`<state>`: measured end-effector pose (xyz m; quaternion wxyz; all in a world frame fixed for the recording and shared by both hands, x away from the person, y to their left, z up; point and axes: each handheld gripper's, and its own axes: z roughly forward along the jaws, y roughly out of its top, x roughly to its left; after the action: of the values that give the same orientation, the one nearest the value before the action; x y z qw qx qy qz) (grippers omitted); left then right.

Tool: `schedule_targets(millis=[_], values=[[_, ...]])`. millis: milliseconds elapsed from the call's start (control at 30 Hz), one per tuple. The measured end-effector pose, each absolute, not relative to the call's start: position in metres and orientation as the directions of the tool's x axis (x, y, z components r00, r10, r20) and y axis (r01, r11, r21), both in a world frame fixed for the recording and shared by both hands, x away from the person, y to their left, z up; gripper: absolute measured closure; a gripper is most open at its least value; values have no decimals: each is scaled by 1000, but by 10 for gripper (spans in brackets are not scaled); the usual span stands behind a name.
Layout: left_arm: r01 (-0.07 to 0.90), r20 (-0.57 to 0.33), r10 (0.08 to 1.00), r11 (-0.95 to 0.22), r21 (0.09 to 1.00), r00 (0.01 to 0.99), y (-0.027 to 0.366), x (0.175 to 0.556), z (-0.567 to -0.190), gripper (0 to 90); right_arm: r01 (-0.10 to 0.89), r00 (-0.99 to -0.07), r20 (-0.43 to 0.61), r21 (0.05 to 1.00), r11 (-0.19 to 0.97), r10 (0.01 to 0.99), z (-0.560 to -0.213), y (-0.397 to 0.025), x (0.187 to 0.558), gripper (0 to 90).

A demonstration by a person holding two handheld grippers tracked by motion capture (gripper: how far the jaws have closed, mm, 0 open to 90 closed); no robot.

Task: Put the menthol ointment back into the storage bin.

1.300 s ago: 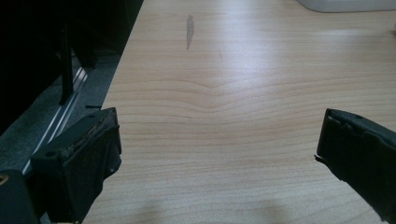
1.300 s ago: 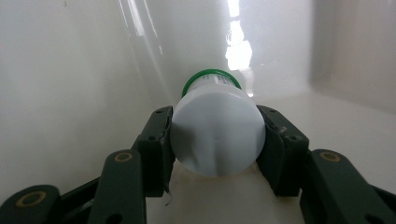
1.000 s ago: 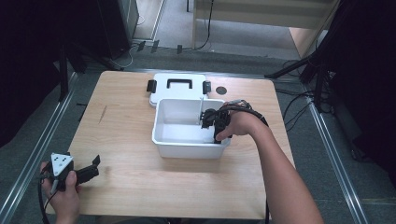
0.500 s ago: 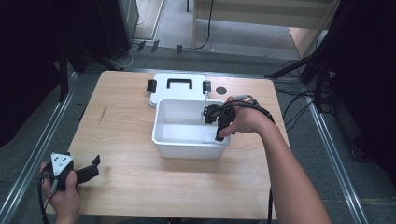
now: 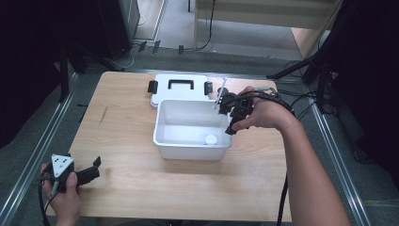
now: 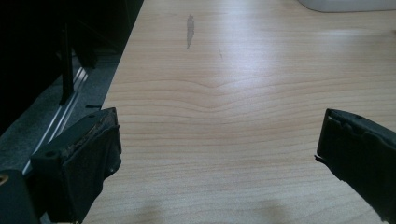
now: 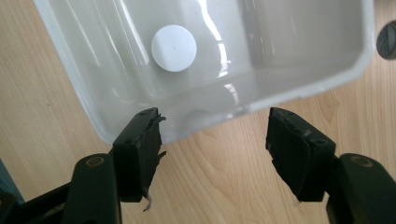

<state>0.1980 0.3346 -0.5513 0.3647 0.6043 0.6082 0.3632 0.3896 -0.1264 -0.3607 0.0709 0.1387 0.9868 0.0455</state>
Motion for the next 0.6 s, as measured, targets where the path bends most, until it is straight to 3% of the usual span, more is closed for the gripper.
schedule_targets(millis=[400,600], values=[[468,-5,1000,7,884,-6,335,198,-551,2,358,-917,-123,165,919,379,-358,-164,387,277],[469,-6,1000,9,883,-7,335,198,-551,2,454,-869,-93,241,858,486,-369,-182,381,180]])
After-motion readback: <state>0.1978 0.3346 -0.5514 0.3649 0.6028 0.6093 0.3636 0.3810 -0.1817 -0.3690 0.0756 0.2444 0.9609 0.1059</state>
